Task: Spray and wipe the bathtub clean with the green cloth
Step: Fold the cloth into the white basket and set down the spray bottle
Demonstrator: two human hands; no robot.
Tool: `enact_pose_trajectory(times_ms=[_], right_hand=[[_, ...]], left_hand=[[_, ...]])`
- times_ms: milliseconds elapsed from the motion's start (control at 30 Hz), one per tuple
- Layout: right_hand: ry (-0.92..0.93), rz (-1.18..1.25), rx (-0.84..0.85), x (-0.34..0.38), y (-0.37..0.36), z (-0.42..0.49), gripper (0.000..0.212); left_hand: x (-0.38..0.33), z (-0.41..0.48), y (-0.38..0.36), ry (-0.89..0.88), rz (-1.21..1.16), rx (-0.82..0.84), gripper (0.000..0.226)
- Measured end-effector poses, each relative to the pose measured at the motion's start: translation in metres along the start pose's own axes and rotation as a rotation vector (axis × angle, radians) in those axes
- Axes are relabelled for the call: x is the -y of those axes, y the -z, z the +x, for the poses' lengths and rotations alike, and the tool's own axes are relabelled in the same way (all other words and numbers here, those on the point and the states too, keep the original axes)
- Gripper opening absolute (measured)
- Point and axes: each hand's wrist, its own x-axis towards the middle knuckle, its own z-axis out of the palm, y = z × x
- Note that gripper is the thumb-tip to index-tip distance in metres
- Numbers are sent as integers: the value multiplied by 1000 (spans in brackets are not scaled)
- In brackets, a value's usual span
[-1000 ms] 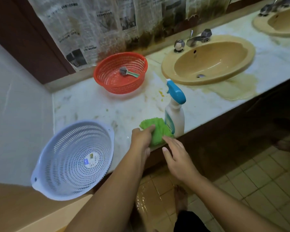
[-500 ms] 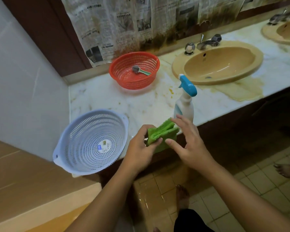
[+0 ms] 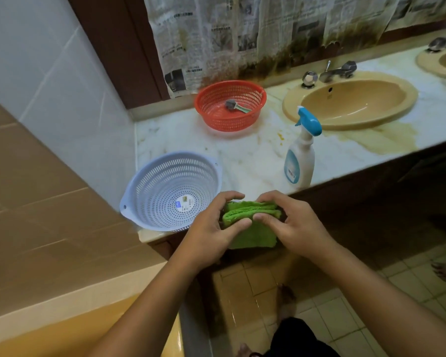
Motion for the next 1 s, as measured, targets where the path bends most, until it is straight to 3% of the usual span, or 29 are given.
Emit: enact_pose_trajectory(times_ms=[133, 333, 567, 667, 867, 1000], right_hand=[[4, 30, -20, 8, -15, 1, 22], [1, 96, 0, 16, -29, 11, 22], [-104, 298, -23, 26, -48, 47, 17], [-139, 396, 33, 31, -60, 69, 15], [-106, 244, 151, 46, -100, 116, 33], [-127, 129, 200, 43, -131, 146, 33]], left_hand=[[-4, -10, 14, -56, 258, -54, 33], [-2, -16, 33, -99, 416, -70, 21], [-3, -20, 58, 6, 282, -210, 10], [1, -23, 76, 54, 205, -393, 30], [12, -22, 102, 143, 105, -705, 27], [18, -10, 112, 216, 39, -820, 26]])
